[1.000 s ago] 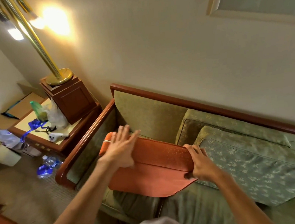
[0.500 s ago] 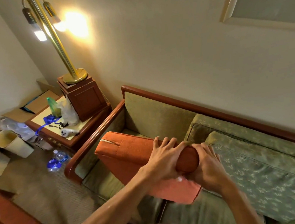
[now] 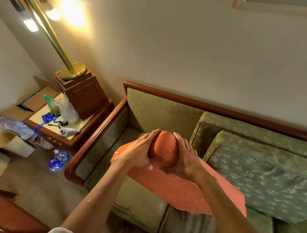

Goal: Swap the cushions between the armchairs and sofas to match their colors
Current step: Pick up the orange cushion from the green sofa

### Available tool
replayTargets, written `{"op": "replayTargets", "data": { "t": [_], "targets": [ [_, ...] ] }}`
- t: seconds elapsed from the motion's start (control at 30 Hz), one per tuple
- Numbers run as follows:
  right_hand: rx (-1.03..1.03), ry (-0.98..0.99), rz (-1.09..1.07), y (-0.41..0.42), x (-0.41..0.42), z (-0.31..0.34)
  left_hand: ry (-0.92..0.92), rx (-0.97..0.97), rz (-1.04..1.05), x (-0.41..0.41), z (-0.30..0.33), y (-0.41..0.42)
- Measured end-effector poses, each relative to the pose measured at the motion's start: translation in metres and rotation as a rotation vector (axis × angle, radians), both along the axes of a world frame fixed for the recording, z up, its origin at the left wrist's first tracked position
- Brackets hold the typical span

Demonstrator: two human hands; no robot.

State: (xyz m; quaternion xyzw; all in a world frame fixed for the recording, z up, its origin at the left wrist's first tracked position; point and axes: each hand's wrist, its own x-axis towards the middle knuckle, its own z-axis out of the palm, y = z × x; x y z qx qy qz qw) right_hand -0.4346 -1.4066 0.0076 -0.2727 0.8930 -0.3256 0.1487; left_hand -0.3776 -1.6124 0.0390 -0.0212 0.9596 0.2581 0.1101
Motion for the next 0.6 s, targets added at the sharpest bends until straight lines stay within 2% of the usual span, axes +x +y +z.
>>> {"op": "replayTargets", "data": {
  "t": [0.13,0.27,0.37,0.43,0.5,0.6],
  "targets": [
    [0.208,-0.081,0.016,0.026,-0.005,-0.052,-0.156,-0.041,0.129,-0.006,0.0,-0.03],
    [0.226,-0.115,0.078,0.05,-0.008,-0.097,-0.147,-0.278,0.212,-0.007,-0.006,-0.047],
    [0.187,-0.115,0.149,0.023,-0.003,-0.106,-0.151,-0.563,-0.014,-0.009,-0.044,-0.039],
    [0.163,-0.081,0.185,-0.006,0.001,-0.11,-0.211,-0.657,-0.164,-0.007,-0.081,-0.033],
    [0.162,-0.053,0.206,-0.029,0.006,-0.116,-0.244,-0.661,-0.141,0.0,-0.108,-0.038],
    [0.276,0.028,0.282,-0.058,0.012,-0.13,-0.178,-0.631,-0.056,0.016,-0.126,-0.065]
  ]
}}
